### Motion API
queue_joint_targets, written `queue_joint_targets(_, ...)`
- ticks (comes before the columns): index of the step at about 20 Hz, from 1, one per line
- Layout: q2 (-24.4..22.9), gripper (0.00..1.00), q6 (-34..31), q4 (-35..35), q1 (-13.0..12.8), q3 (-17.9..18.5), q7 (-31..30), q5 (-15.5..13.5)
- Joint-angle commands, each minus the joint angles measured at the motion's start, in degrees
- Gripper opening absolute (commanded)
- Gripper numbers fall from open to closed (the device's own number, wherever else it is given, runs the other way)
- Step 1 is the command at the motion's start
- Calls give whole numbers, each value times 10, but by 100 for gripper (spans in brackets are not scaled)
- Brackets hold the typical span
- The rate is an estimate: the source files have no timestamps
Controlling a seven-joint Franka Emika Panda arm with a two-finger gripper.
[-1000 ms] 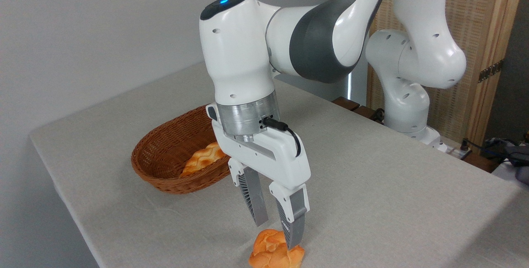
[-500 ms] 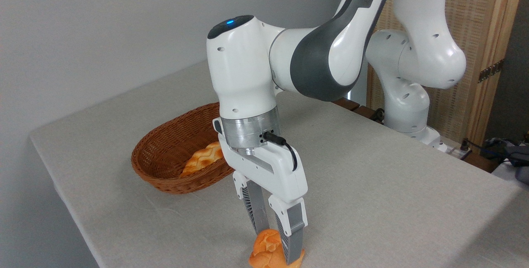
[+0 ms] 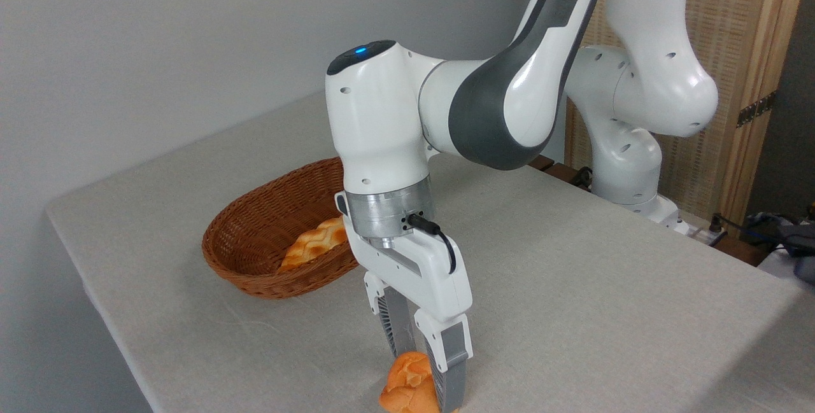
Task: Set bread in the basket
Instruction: 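Lower the gripper around the orange roll and close on it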
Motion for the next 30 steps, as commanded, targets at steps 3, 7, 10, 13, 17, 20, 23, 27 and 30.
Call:
queue_joint_targets(3,-4,54,20,-7,-1,1,4,10)
queue_joint_targets(7,-4,48,20,-7,-1,1,4,10)
queue_joint_targets(10,-3,48,20,-7,-1,1,4,10)
queue_joint_targets(13,-3,48,20,-7,-1,1,5,10)
queue_joint_targets(17,-3,48,20,-7,-1,1,5,10)
queue_joint_targets(20,-3,48,21,-7,-1,1,5,10)
queue_joint_targets(23,-4,48,19,-7,-1,1,1,9)
queue_joint_targets(27,-18,49,8,-1,-12,-1,-17,-10)
queue_joint_targets(30,-45,49,-42,13,-25,-2,-31,-39)
